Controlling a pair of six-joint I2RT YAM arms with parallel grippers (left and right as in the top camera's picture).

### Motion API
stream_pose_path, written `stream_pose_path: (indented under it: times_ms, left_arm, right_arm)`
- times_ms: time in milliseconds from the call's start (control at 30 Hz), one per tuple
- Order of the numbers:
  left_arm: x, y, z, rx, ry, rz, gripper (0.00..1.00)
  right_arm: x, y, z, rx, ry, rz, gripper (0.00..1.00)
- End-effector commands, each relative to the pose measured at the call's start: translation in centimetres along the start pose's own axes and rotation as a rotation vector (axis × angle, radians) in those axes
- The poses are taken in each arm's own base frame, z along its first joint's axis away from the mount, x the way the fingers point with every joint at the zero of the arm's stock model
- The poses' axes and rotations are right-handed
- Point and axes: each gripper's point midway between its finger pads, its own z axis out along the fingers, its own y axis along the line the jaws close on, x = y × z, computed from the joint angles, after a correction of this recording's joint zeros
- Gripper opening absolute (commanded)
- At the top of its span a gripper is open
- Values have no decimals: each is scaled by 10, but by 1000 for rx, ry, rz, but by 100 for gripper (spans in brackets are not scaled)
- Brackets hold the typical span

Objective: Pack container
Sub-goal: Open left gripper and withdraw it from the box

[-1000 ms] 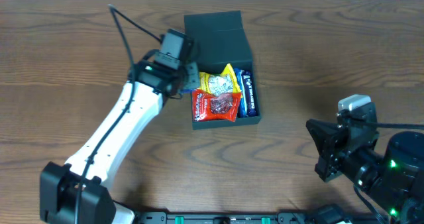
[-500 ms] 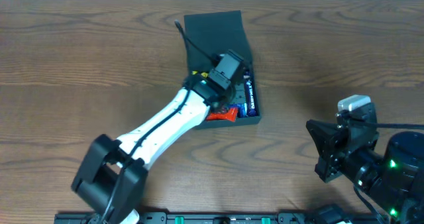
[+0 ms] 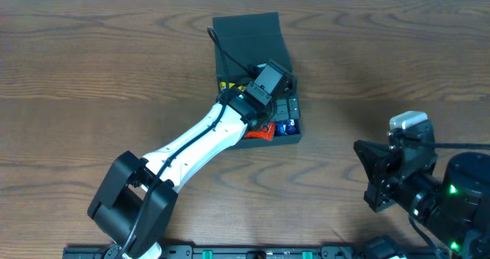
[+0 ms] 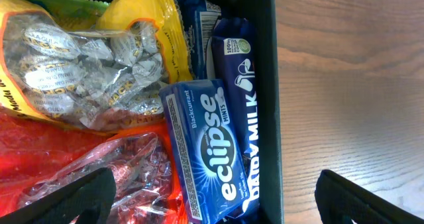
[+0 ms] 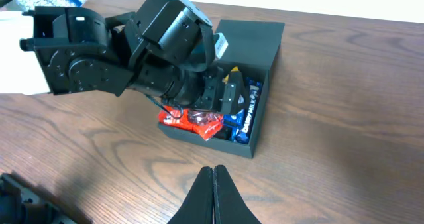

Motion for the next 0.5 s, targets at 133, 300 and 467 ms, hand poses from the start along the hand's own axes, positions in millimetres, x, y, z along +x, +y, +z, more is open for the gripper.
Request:
stream_pose_path:
  times_ms: [133,300,467]
  left_arm:
    - [-27,-17,-55,65,-126,108,95]
    - [-57,14,-114,-22,-273,83,68]
    - [-75,77,-173,-137,-337,-1,6]
  right_arm:
    - [0,-1,0,5,-1,-10,2]
    - [0,-1,0,4,-2,-10,2]
    - [1,3,0,-19,3,-10,2]
